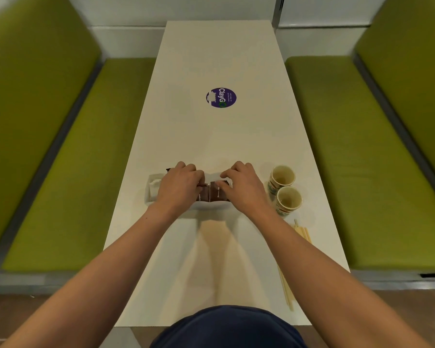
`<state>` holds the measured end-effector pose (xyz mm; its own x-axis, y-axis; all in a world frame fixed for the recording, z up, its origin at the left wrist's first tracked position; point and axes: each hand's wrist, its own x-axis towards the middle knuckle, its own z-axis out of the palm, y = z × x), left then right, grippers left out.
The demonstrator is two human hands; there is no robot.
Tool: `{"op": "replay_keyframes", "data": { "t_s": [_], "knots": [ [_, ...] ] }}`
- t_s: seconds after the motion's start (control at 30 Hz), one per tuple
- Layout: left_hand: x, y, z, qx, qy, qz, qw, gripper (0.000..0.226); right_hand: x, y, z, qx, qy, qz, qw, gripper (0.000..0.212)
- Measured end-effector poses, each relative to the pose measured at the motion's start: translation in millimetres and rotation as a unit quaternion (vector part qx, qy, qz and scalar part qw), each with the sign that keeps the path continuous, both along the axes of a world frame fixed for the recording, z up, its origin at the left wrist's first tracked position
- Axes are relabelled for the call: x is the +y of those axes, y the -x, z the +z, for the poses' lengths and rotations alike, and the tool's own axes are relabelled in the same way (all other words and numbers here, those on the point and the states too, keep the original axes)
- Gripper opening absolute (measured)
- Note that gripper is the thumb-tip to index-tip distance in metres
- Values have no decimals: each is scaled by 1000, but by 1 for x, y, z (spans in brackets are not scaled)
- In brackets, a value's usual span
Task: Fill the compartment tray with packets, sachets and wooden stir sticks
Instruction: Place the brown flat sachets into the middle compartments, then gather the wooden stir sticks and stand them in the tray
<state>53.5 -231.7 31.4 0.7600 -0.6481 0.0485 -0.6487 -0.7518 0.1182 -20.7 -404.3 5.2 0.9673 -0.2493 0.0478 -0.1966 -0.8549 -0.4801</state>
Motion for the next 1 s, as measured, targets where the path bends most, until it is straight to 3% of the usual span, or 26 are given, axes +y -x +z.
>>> {"op": "replay_keyframes", "data": {
  "t_s": [0.27,0.43,0.53,0.6,0.67,0.77,0.87,1.0],
  "knots": [
    [0,31,3,-4,122,30,992,15,-1,68,30,-149,-160,-74,973,18],
    [-10,81,3,95,182,48,978,15,-6,144,46,-158,-202,-129,958,13],
    [-21,118,-7,208,183,70,958,18,-26,186,26,-106,-178,-182,961,16],
    [-30,140,-18,281,165,89,941,20,-42,206,8,-12,-153,-226,962,27],
    [-41,159,-28,357,143,114,916,27,-54,220,-5,81,-131,-246,957,42],
    [-60,182,-33,450,145,154,868,35,-64,225,-14,140,-125,-228,955,51],
    [-81,197,-34,494,164,202,830,43,-69,221,-20,172,-99,-202,959,55],
    [-103,207,-38,499,217,224,808,57,-69,218,-27,186,-91,-157,966,47]
  ]
}}
